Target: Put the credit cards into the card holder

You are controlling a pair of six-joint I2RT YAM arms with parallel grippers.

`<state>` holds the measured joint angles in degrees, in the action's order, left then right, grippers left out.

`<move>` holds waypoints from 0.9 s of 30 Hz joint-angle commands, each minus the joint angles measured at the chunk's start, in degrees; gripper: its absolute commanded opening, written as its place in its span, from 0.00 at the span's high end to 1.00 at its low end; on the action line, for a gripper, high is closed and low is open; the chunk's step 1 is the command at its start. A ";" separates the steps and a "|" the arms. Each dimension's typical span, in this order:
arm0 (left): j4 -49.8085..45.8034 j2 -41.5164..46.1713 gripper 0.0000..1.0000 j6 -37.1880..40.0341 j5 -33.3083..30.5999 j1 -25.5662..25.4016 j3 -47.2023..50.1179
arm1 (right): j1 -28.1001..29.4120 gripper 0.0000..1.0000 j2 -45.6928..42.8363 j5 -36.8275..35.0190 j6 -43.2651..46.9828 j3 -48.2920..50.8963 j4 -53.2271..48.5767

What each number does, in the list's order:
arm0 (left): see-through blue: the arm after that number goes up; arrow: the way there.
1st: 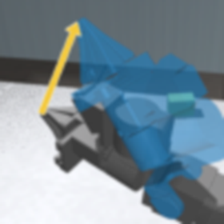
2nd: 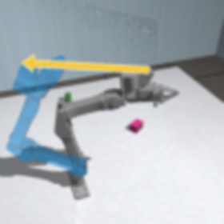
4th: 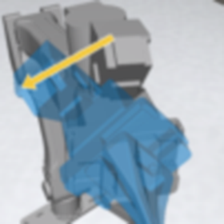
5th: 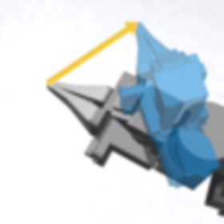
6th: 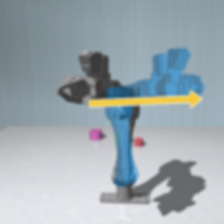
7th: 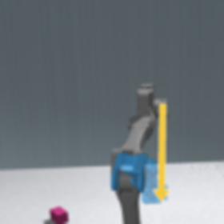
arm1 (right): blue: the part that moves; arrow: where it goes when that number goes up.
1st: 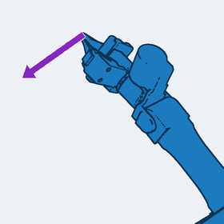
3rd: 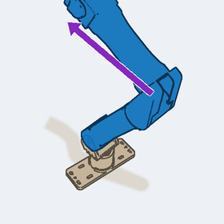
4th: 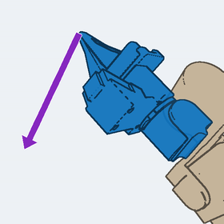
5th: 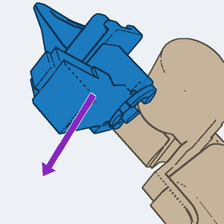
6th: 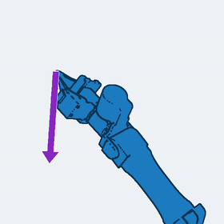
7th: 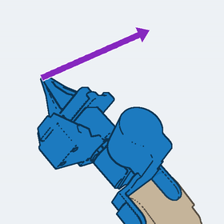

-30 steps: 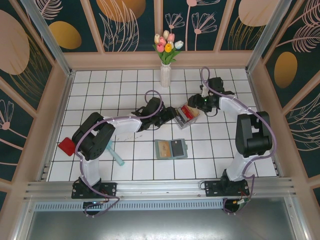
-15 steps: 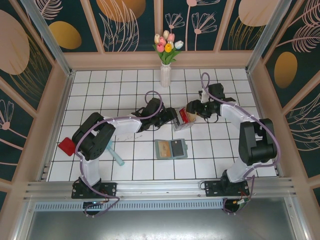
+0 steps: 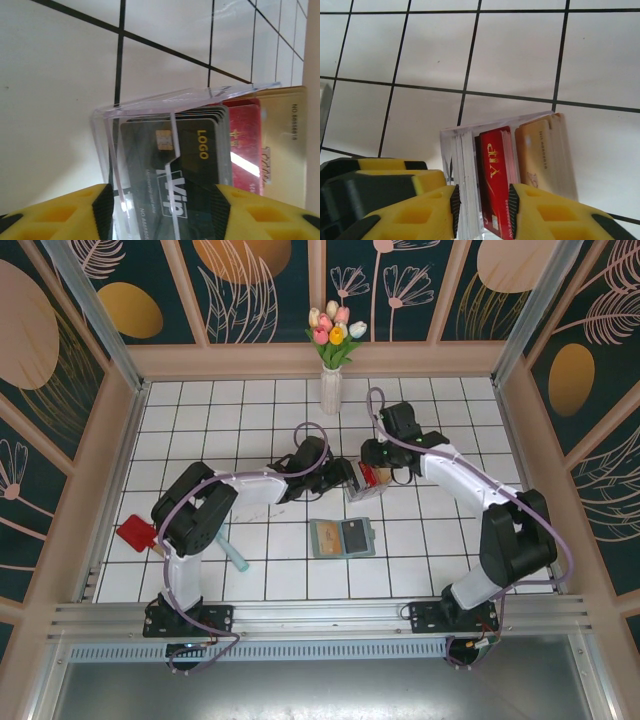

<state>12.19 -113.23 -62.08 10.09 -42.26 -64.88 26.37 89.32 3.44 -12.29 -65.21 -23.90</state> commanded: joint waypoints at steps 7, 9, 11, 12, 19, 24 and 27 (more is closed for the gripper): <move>0.35 -2.57 0.54 0.92 0.95 0.25 -0.89 | 4.36 0.68 4.84 -9.95 1.40 -2.28 -1.66; 0.47 -2.60 0.54 0.77 0.65 0.31 -0.35 | 4.65 0.68 6.11 -12.66 1.39 -2.66 -2.32; 0.60 -2.61 0.56 0.80 0.73 0.30 -0.08 | 5.98 0.68 7.26 -15.28 1.30 -3.05 -3.01; 0.68 -2.63 0.57 0.79 0.64 0.25 0.01 | 6.35 0.68 7.83 -16.40 1.15 -3.33 -3.39; 1.00 -3.31 0.56 0.56 0.81 0.25 0.46 | 8.02 0.68 10.80 -20.65 1.46 -4.04 -4.68; 0.98 -3.43 0.56 0.44 0.90 0.29 0.77 | 8.87 0.68 12.49 -24.20 1.24 -4.70 -5.50; 0.97 -3.40 0.57 0.53 0.90 0.26 0.99 | 9.28 0.68 12.97 -25.69 0.89 -4.41 -5.33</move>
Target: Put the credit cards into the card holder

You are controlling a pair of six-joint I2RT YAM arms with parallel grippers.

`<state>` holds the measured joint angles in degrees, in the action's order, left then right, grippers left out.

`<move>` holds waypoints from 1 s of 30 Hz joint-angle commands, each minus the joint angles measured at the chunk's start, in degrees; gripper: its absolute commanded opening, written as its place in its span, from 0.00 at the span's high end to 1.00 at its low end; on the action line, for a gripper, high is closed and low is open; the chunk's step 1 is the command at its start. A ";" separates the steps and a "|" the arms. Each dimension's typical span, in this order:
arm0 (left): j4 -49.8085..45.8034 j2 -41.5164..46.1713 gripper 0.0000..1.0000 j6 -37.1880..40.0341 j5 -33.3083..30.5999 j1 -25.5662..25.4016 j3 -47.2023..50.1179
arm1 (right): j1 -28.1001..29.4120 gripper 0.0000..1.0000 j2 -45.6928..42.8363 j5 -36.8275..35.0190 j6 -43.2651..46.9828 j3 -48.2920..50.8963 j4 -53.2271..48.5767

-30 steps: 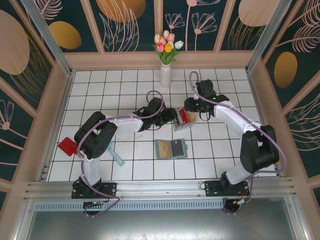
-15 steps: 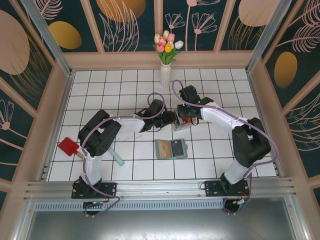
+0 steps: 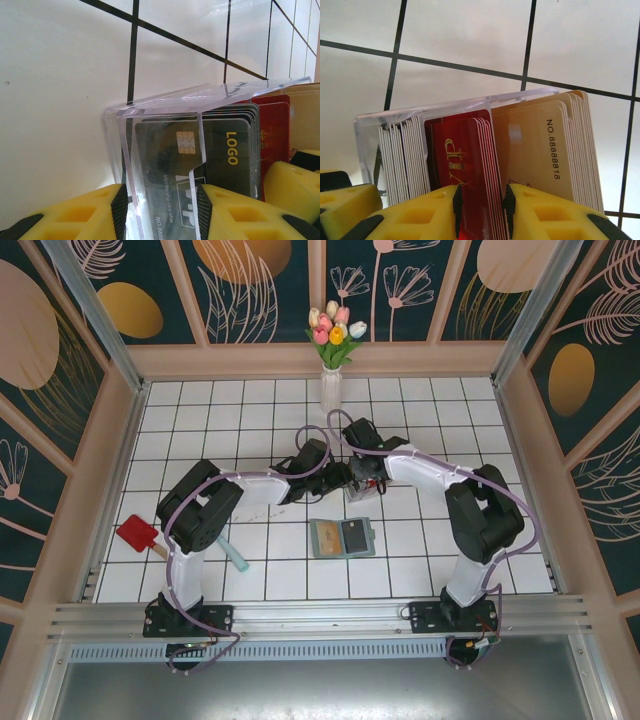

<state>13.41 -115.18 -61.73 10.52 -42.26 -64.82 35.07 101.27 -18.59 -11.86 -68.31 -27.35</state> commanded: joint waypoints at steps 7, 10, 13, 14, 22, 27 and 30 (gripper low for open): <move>-0.23 -1.42 0.57 0.21 0.36 0.27 1.19 | 0.78 0.64 3.60 -2.12 0.67 -1.37 -2.41; -0.35 -1.40 0.57 0.23 0.37 0.27 1.10 | 1.26 0.65 4.04 -4.07 0.78 -1.63 -2.78; -0.45 -1.37 0.57 0.28 0.29 0.25 1.10 | 1.61 0.67 3.70 -6.53 0.77 -2.00 -3.32; -0.49 -1.37 0.57 0.29 0.33 0.27 1.10 | 1.62 0.68 3.38 -6.74 0.65 -1.98 -3.26; -0.67 -1.14 0.57 0.39 0.20 0.30 1.40 | 1.67 0.74 0.69 -8.62 0.71 -2.63 -3.79; -0.51 -1.02 0.57 0.28 0.02 0.26 1.80 | 1.64 0.74 0.26 -9.66 0.85 -2.70 -4.03; -0.51 -0.77 0.57 0.30 -0.07 0.25 1.97 | 1.71 0.73 -0.06 -9.93 0.66 -2.96 -4.55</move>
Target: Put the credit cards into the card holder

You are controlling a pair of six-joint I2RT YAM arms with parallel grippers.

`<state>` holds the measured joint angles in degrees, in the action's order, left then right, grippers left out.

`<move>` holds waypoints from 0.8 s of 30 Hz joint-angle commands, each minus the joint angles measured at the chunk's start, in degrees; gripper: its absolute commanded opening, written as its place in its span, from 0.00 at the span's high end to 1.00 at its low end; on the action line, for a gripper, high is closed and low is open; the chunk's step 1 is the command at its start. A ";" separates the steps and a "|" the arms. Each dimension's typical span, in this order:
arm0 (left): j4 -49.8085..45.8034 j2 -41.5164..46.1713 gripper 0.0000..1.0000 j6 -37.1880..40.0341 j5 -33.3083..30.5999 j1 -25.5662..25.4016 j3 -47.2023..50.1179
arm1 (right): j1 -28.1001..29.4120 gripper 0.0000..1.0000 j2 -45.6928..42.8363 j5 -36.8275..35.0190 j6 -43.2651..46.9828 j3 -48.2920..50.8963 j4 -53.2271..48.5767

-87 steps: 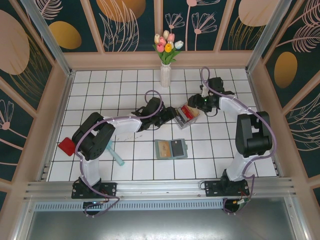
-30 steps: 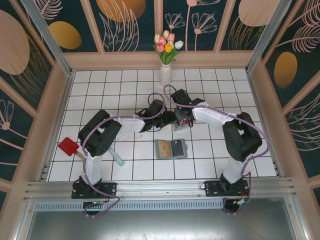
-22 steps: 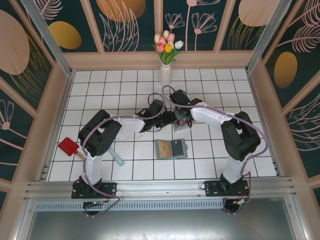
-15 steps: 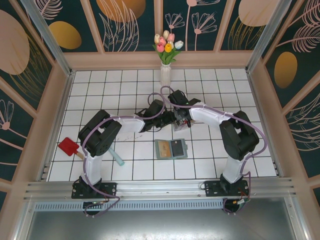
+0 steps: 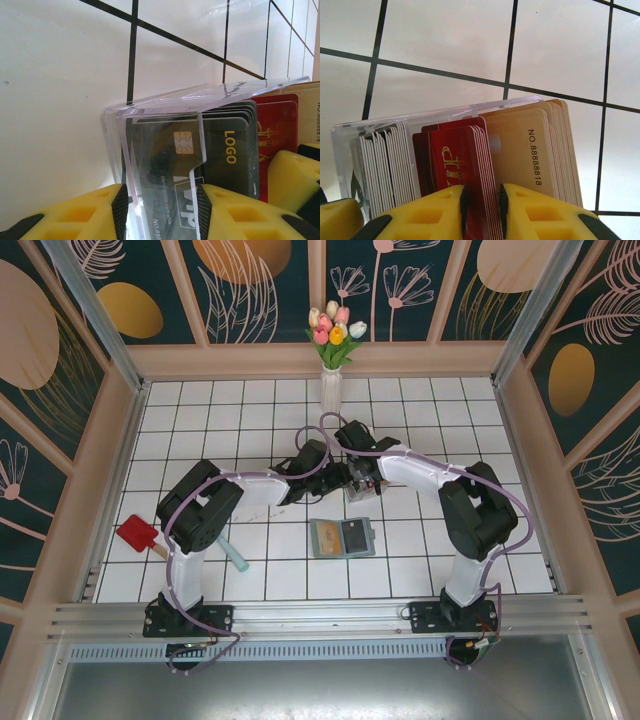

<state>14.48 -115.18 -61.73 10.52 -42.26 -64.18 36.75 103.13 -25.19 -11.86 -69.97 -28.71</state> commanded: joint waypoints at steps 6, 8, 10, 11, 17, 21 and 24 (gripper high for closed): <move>-1.53 -0.79 0.57 0.21 0.06 0.25 1.56 | -0.01 0.72 -2.91 -3.83 0.95 -1.06 -3.19; -1.43 -0.89 0.57 0.18 0.11 0.25 1.52 | -0.04 0.72 -2.74 -3.92 1.00 -0.95 -3.12; -1.39 -0.93 0.57 0.21 0.19 0.25 1.52 | -0.02 0.73 -2.70 -4.03 0.94 -0.86 -3.28; -1.30 -0.87 0.57 0.08 0.20 0.25 1.52 | -0.01 0.73 -2.83 -3.98 0.96 -0.69 -3.15; -1.30 -0.93 0.57 0.12 0.26 0.31 1.43 | -0.06 0.82 -3.11 -3.74 1.25 -0.51 -2.70; -1.35 -1.14 0.57 -0.01 0.45 0.25 1.43 | -0.09 0.83 -3.07 -3.13 1.17 -0.69 -2.94; -1.30 -1.14 0.57 -0.01 0.51 0.28 1.48 | -0.06 0.86 -3.26 -3.27 1.08 -0.69 -2.94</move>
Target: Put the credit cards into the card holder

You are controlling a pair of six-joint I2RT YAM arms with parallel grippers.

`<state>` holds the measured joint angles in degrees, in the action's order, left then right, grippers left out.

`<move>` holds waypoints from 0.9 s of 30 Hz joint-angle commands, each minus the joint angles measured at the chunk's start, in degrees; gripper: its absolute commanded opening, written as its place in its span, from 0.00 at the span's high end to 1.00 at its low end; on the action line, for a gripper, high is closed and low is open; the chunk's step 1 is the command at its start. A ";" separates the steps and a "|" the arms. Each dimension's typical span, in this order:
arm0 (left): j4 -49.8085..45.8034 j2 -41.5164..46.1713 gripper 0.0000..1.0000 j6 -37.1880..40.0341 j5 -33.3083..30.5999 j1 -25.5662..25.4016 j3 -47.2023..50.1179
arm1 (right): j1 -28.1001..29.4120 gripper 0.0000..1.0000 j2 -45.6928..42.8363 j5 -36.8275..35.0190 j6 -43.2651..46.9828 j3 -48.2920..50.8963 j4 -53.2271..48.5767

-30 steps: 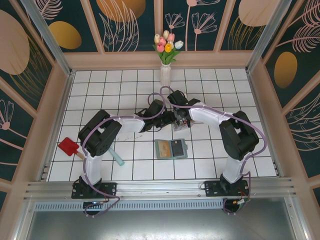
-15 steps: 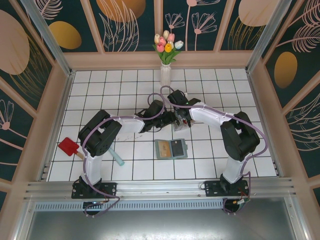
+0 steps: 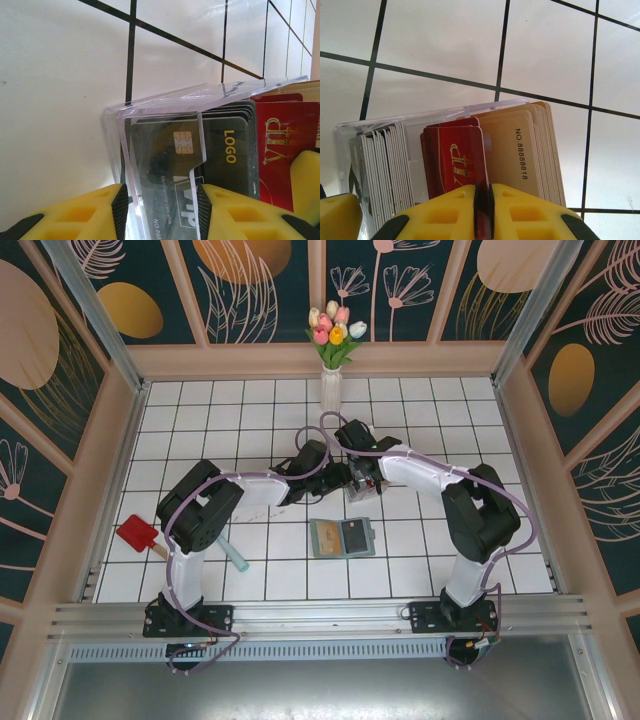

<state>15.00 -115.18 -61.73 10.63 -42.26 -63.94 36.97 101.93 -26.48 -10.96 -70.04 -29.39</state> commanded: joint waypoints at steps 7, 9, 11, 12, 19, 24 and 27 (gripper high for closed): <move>-1.84 -1.17 0.57 0.04 0.35 0.26 1.30 | -0.21 0.91 -3.28 -2.08 0.12 -1.24 -2.93; -1.87 -1.14 0.57 0.04 0.35 0.26 1.28 | -0.24 0.91 -3.67 -1.90 0.09 -1.29 -2.96; -1.86 -1.11 0.57 0.03 0.31 0.25 1.28 | -0.25 0.92 -3.88 -1.61 0.01 -1.41 -3.06; -1.87 -1.17 0.57 0.08 0.35 0.27 1.28 | -0.26 0.93 -4.06 -1.17 0.04 -1.44 -3.07; -1.87 -0.79 0.57 0.34 0.44 0.30 1.27 | -0.25 0.95 -5.64 2.36 -1.58 -1.67 -2.90; -1.42 1.27 0.55 1.08 0.35 0.25 1.62 | -0.58 0.98 -9.64 7.65 -4.00 -1.89 -3.09; -1.12 3.64 0.53 2.01 0.25 0.25 2.06 | -1.21 0.99 -12.78 11.21 -5.41 -0.77 -2.24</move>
<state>15.20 -114.50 -61.52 10.70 -42.26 -63.09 36.56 93.62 -19.20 -13.89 -70.15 -30.92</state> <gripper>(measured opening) 0.468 0.053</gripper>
